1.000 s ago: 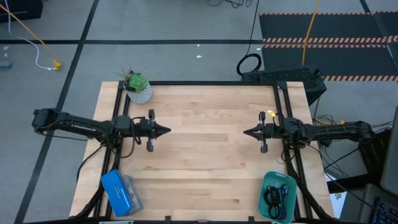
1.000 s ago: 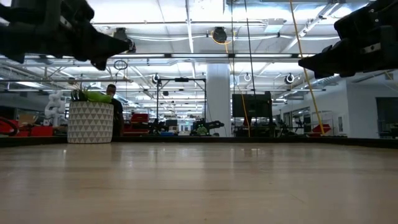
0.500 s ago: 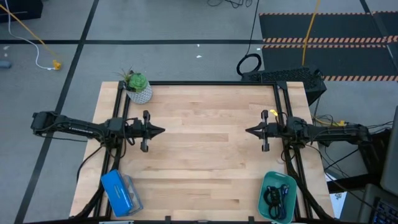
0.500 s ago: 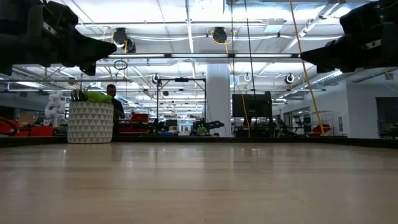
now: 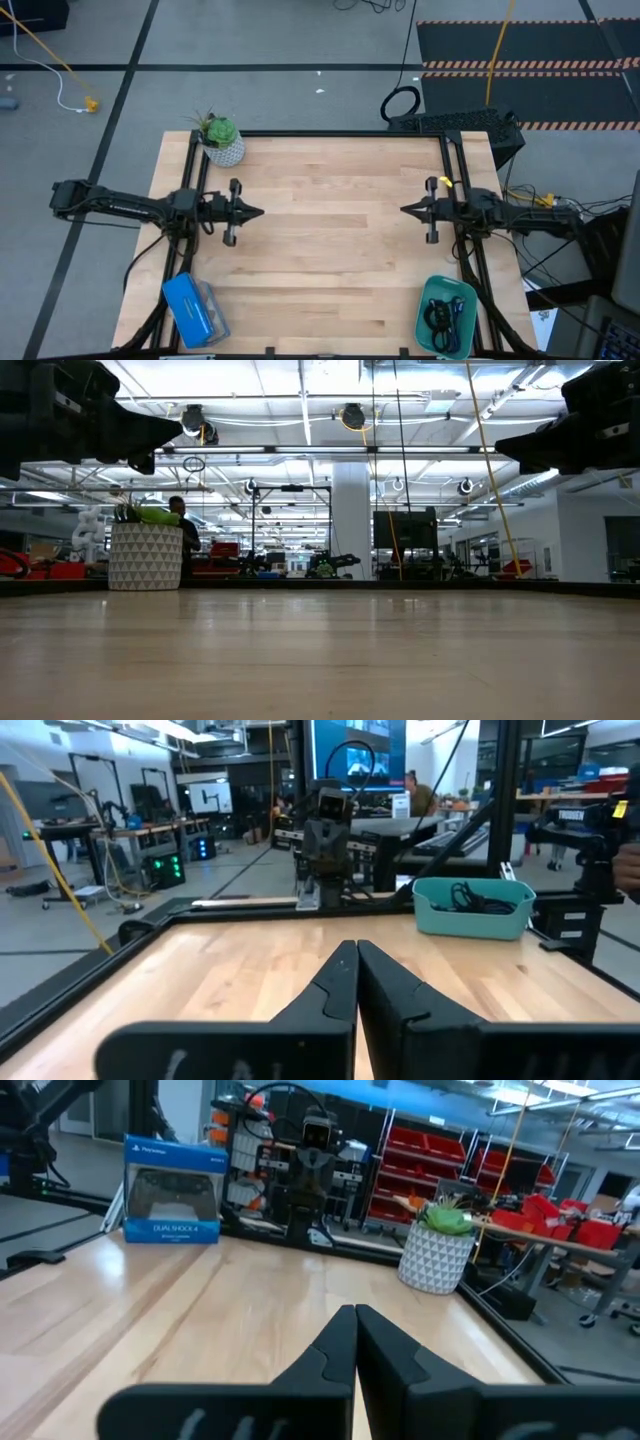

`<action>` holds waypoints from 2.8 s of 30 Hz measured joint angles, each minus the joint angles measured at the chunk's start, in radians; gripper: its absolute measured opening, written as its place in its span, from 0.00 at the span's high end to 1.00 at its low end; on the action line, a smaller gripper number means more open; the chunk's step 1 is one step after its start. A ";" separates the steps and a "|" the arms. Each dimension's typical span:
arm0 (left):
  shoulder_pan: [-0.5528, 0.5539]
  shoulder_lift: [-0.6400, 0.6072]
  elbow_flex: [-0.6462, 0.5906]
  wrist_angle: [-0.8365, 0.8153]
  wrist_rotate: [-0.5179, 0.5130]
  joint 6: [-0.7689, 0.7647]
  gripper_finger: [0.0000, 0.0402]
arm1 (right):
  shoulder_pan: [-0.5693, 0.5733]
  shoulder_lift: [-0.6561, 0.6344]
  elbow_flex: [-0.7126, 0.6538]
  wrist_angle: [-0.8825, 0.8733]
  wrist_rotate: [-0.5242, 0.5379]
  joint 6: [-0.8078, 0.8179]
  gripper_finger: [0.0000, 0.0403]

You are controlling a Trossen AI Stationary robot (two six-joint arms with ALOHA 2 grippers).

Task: Pick and place USB-C Cables
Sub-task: Return to Home Position

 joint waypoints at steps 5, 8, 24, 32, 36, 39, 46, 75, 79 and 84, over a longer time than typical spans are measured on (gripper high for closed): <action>0.000 -0.045 0.000 -0.043 0.000 0.003 0.99 | 0.000 -0.024 0.000 -0.027 0.001 0.003 1.00; 0.000 -0.076 0.000 -0.070 -0.002 -0.009 0.98 | 0.000 -0.025 0.000 -0.027 0.001 0.001 1.00; 0.000 -0.218 0.000 -0.223 -0.081 -0.006 0.99 | 0.000 -0.025 0.000 -0.028 0.002 -0.020 1.00; 0.000 -0.240 0.000 -0.235 -0.087 -0.009 0.99 | 0.000 -0.025 0.000 -0.025 0.007 -0.034 1.00; 0.000 -0.240 0.000 -0.238 -0.087 -0.013 0.99 | 0.000 -0.025 -0.003 -0.025 0.027 -0.031 1.00; 0.000 -0.240 0.000 -0.237 -0.087 -0.013 0.98 | 0.000 -0.025 -0.016 -0.026 0.026 -0.020 1.00; 0.000 -0.239 0.000 -0.237 -0.087 -0.012 0.98 | 0.000 -0.025 -0.016 -0.027 0.002 0.000 1.00; 0.000 -0.606 0.000 -0.568 -0.062 0.014 0.99 | 0.000 -0.022 -0.016 -0.022 0.004 0.026 1.00; 0.000 -0.627 0.001 -0.602 -0.062 0.018 0.99 | 0.000 -0.022 -0.016 -0.021 0.004 0.027 1.00; 0.000 -0.627 0.001 -0.640 -0.062 0.012 0.99 | 0.000 -0.021 -0.016 -0.022 0.003 0.026 1.00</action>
